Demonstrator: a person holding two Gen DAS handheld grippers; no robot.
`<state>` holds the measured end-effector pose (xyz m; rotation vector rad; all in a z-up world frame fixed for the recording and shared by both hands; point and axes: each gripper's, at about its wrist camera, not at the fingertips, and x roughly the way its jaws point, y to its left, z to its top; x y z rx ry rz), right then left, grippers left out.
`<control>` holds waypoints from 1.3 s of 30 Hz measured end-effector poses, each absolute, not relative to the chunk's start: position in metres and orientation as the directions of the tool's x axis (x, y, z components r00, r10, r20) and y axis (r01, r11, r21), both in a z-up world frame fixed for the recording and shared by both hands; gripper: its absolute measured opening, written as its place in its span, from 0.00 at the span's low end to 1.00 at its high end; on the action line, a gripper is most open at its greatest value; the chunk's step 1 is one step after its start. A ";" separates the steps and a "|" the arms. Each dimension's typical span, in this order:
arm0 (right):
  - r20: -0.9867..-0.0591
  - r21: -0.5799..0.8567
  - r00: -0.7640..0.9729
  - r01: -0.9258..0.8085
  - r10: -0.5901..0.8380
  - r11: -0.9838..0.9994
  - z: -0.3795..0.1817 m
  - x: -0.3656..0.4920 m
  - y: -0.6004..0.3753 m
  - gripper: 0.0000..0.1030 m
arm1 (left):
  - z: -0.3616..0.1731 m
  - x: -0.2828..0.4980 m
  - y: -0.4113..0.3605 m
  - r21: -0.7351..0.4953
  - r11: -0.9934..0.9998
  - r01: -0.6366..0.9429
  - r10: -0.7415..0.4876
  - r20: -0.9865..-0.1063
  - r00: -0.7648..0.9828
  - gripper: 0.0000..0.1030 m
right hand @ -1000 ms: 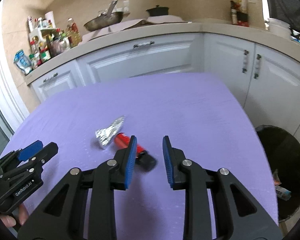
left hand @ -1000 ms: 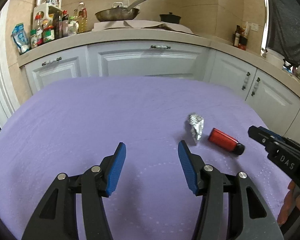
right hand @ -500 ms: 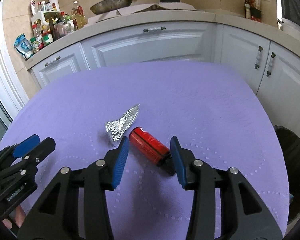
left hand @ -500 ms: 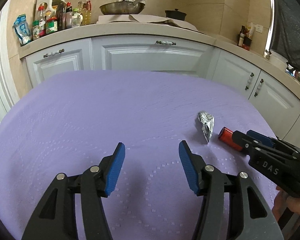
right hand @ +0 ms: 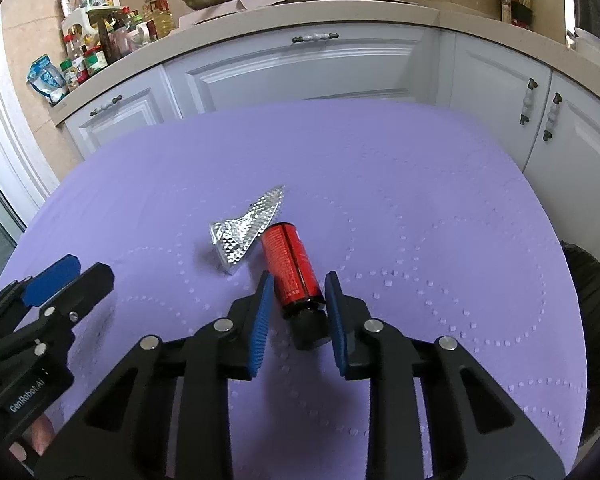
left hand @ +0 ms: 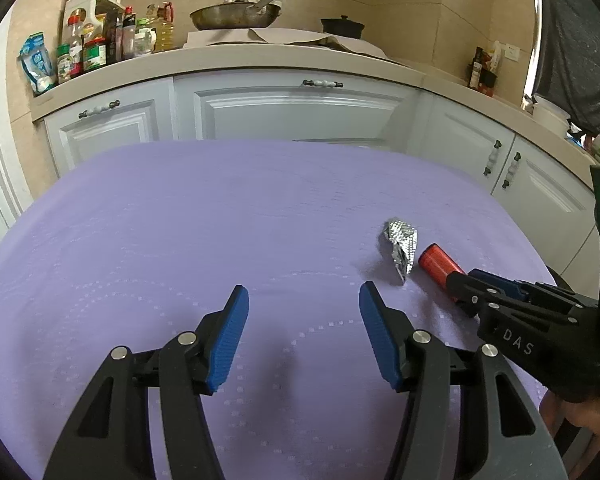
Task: Collect trash
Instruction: 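Grasp the red bottle with the right gripper while the left grasps the foil wrapper, then carry the bottle and foil over the bin and open both grippers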
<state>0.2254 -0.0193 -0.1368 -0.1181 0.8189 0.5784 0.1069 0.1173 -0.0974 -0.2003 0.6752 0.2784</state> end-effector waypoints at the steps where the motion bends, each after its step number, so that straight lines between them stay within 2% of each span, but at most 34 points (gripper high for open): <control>1: -0.714 0.120 0.543 -0.527 0.442 0.841 -0.136 0.225 -0.021 0.24 | -0.098 0.108 0.115 -0.092 0.946 -0.312 0.183 -0.640 0.746 0.55; 18: -0.682 0.148 0.600 -0.448 0.419 0.882 -0.131 0.239 -0.055 0.23 | -0.097 0.157 0.072 -0.087 0.973 -0.212 0.107 -0.645 0.757 0.55; 28: -0.695 0.169 0.581 -0.441 0.424 0.881 -0.135 0.246 -0.061 0.23 | -0.113 0.185 0.070 -0.124 0.975 -0.186 0.042 -0.716 0.697 0.22; 30: -0.698 0.166 0.579 -0.443 0.422 0.881 -0.135 0.246 -0.059 0.24 | -0.115 0.184 0.070 -0.131 0.974 -0.184 0.034 -0.721 0.692 0.07; 34: -0.712 0.160 0.565 -0.449 0.418 0.879 -0.137 0.248 -0.057 0.27 | -0.115 0.182 0.075 -0.162 0.969 -0.189 0.017 -0.715 0.699 0.07; 35: -0.716 0.155 0.562 -0.451 0.414 0.879 -0.138 0.248 -0.056 0.33 | -0.114 0.181 0.075 -0.162 0.969 -0.188 0.017 -0.713 0.701 0.07; 39: -0.733 0.139 0.546 -0.463 0.405 0.875 -0.141 0.249 -0.051 0.33 | -0.109 0.174 0.077 -0.150 0.970 -0.193 0.037 -0.691 0.722 0.06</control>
